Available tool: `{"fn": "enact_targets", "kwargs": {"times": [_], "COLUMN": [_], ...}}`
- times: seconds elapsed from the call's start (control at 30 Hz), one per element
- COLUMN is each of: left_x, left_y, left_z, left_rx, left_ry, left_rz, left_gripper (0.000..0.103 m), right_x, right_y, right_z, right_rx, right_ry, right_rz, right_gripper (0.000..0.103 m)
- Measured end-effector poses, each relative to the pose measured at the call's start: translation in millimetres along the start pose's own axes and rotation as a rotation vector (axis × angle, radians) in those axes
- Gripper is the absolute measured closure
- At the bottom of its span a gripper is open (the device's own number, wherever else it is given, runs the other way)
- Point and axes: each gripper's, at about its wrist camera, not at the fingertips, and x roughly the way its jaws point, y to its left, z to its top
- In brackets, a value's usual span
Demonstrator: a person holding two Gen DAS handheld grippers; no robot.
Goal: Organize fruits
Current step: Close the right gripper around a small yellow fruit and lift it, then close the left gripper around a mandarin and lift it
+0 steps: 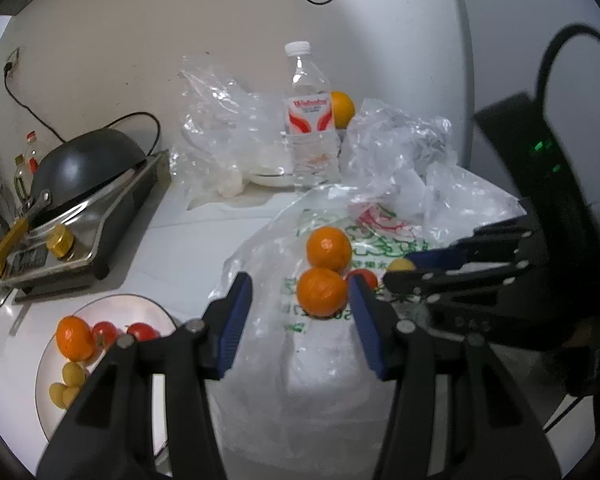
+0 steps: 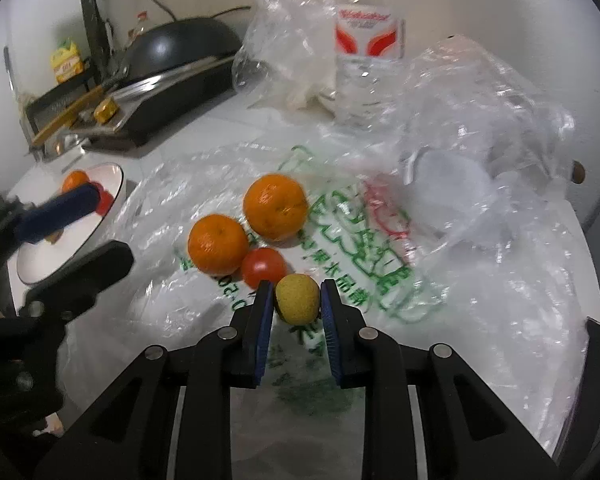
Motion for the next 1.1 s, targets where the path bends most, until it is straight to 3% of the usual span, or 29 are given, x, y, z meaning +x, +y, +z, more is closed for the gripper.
{"fn": "enact_targets", "kwargs": {"times": [0.33, 0.63, 0.87, 1.1], "left_x": [28.7, 57.8, 72.8, 78.9], "left_y": [-12.6, -9.2, -14.9, -10.2], "left_z": [6.3, 6.5, 8.9, 8.1], "left_rx": [0.064, 0.020, 0.052, 0.030], "left_ry": [0.086, 0.212, 0.263, 0.276], "left_rz": [-0.004, -0.018, -0.032, -0.053], "left_gripper": [0.052, 0.052, 0.052, 0.061], "right_x": [-11.7, -14.5, -14.9, -17.0], "right_y": [-17.1, -28.4, -32.2, -37.2], "right_z": [2.7, 2.4, 2.4, -0.3], "right_rx": [0.026, 0.040, 0.047, 0.059], "right_ry": [-0.049, -0.063, -0.071, -0.075], "right_rz": [0.013, 0.022, 0.030, 0.024], "right_gripper": [0.077, 0.077, 0.077, 0.077]}}
